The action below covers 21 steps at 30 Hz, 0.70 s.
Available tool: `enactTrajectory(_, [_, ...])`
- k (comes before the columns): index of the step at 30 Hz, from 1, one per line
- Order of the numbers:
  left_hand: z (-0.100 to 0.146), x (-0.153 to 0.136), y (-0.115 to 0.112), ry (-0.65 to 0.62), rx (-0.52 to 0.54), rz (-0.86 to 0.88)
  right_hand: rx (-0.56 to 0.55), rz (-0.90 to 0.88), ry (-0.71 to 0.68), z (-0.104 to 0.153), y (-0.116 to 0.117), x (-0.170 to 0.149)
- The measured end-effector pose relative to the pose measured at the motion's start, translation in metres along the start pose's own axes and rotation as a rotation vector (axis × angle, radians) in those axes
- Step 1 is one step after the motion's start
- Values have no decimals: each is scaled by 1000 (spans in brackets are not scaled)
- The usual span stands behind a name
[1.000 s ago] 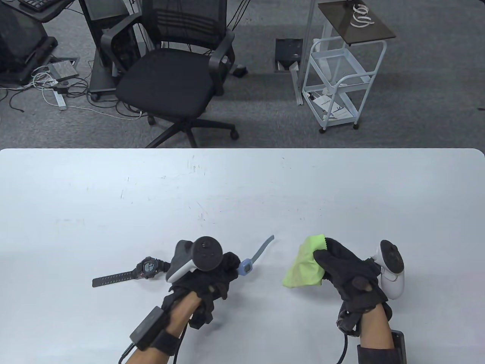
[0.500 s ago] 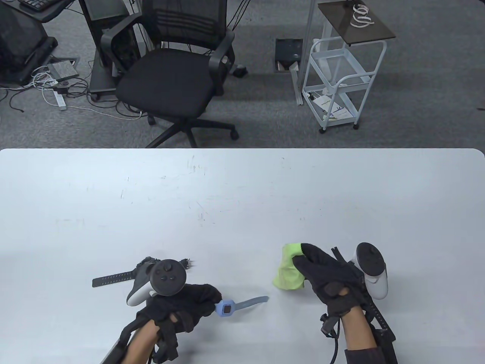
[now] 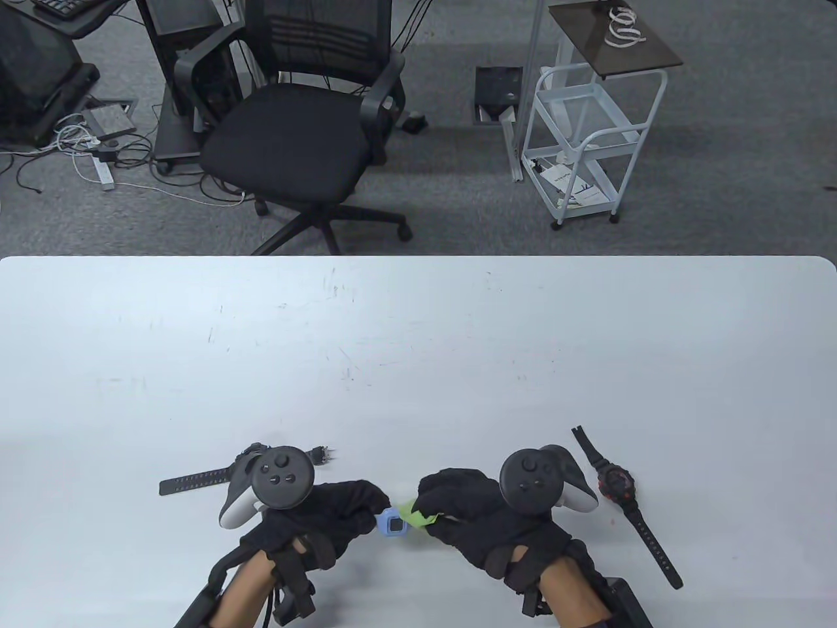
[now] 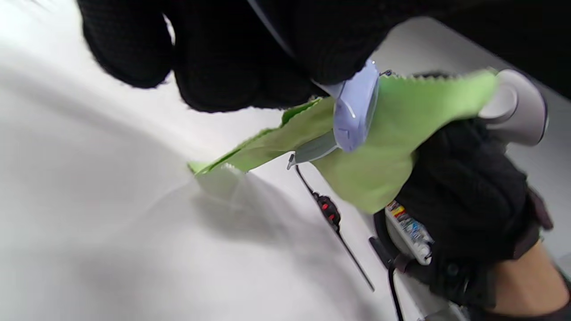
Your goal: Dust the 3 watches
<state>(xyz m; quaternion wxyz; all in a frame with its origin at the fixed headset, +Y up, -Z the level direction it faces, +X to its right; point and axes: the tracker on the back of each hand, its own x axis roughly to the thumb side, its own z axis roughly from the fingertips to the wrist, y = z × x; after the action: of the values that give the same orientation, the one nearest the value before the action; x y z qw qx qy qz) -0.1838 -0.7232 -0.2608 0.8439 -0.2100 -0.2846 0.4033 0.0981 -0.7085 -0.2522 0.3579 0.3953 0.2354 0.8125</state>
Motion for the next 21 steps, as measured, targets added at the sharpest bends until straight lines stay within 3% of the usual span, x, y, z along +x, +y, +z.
enactTrajectory(3, [1,-1,0,-23,16,23,-3,-85,-51,0,1,-2])
enactTrajectory(6, [0,2,-1,-55,16,41,-74,-174,-69,0,0,-9])
enactTrajectory(9, [-1,4,-4,-71,16,34,-82,-145,-25,0,0,-14])
enactTrajectory(16, [-3,9,-8,-114,3,78,37,-125,12,-12,5,-22])
enactTrajectory(21, [-2,4,-8,-98,-7,95,56,-176,6,-16,9,-26])
